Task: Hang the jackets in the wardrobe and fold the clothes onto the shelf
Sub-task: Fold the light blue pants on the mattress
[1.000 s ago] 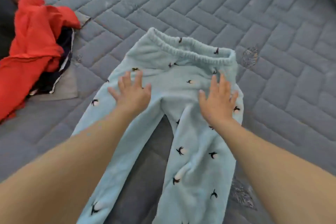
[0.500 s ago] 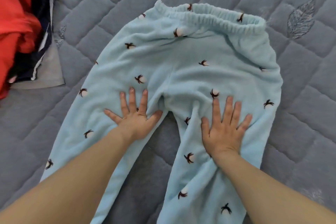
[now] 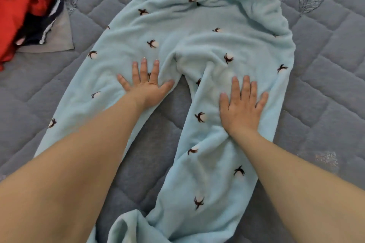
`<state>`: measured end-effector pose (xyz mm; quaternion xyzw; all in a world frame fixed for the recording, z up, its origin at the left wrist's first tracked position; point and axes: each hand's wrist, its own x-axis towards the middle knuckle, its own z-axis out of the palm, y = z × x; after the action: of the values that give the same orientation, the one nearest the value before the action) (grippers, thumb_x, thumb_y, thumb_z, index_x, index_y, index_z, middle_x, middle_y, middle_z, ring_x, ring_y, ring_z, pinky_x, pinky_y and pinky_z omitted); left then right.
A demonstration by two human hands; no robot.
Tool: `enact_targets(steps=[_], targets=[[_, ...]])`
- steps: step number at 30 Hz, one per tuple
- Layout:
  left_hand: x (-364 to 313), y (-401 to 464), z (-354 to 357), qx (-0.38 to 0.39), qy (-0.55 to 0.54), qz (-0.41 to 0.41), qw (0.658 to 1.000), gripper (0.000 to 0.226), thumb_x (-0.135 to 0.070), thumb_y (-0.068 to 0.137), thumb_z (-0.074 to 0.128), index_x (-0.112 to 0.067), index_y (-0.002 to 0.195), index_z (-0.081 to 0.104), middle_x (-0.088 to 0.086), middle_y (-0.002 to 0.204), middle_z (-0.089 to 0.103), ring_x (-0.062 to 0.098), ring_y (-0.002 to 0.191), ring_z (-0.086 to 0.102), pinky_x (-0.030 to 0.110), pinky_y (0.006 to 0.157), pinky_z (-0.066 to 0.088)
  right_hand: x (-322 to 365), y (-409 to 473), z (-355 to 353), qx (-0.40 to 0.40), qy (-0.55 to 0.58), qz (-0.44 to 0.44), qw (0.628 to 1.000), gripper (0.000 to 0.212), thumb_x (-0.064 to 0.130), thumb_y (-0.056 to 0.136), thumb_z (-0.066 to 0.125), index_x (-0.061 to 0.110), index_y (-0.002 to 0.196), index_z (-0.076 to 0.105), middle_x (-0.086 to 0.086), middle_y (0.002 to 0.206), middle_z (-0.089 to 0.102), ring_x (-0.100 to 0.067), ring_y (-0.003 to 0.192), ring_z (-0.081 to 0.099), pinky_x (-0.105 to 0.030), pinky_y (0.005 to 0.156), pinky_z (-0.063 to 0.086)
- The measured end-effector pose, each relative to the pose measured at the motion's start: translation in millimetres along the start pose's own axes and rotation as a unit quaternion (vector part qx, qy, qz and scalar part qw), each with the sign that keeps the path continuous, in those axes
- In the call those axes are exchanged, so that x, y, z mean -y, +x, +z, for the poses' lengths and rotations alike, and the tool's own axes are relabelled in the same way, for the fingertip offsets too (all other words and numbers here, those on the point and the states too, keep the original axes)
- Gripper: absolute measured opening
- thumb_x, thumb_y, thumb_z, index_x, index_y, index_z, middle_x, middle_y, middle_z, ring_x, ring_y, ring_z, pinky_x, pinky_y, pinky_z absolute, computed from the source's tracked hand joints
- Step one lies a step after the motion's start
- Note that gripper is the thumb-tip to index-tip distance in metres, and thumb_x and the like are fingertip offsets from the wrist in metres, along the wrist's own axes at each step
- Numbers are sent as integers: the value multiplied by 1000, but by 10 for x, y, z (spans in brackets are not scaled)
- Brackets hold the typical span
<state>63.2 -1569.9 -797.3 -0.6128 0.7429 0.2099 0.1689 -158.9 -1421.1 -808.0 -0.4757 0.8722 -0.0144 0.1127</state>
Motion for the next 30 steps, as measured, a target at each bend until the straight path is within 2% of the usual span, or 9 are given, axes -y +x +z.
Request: enact_targets(steps=[3,7,10,14,18,22,26,28,30], targets=[[32,-608,360,19,40,56,997,103,-95,66,1,-39,146,-32,-3,156,-39,20,140,-42,55,96,-39,-198,-657,-2,1,37,53,998,68,57,98,21,27,157,3,0,165,-3,-21,151,-4,-56,118,-7],[231,-1900,1091,102,-41,112,988,70,-88,74,4,-66,124,-40,-15,147,-49,3,121,-58,38,91,-47,-348,-1554,-73,2,137,191,972,84,59,92,48,18,156,12,-11,162,10,-33,146,13,-53,115,14],[497,-2672,1445,175,-144,103,969,64,-96,71,12,-80,126,-17,-30,141,-48,-6,123,-53,29,91,-45,-305,-1957,-144,12,228,338,913,89,49,82,70,12,150,28,-20,147,32,-41,132,33,-50,106,29],[682,-3284,1618,186,-131,81,970,97,-93,66,34,-47,150,20,-25,154,-34,-8,129,-44,34,111,-26,-269,-2235,-155,87,324,336,880,44,31,86,66,7,120,54,-16,120,56,-36,108,55,-46,93,46],[466,-3448,1290,203,-144,-12,968,86,-78,61,45,-43,139,45,-11,155,11,15,144,2,41,117,6,-319,-2192,-299,209,389,280,852,29,18,89,53,5,115,55,-12,111,62,-31,94,60,-43,84,52],[136,-3777,872,270,-432,-195,838,55,-65,70,62,-29,110,71,-6,111,72,21,107,66,41,101,48,-565,-2120,-808,323,512,337,721,19,1,86,45,8,98,59,-9,88,65,-27,73,61,-29,55,49],[0,-4210,366,228,-472,-160,836,24,-23,86,67,-12,108,70,11,102,74,32,89,70,42,85,54,-730,-1977,-1603,356,593,289,662,25,-4,85,42,9,99,58,-10,91,67,-30,77,64,-36,61,52],[19,-4326,-28,158,-565,-140,798,31,-15,88,69,-9,118,65,13,112,73,34,103,69,48,98,51,-759,-1887,-1955,353,671,257,599,28,-5,87,40,10,101,60,-10,99,70,-30,89,67,-42,71,56],[74,-4441,-381,99,-659,-107,738,45,-21,84,74,-12,126,62,14,120,70,33,109,67,49,94,54,-761,-1896,-2155,349,730,244,534,31,-7,89,37,10,103,60,-11,107,71,-31,99,68,-47,77,57]])
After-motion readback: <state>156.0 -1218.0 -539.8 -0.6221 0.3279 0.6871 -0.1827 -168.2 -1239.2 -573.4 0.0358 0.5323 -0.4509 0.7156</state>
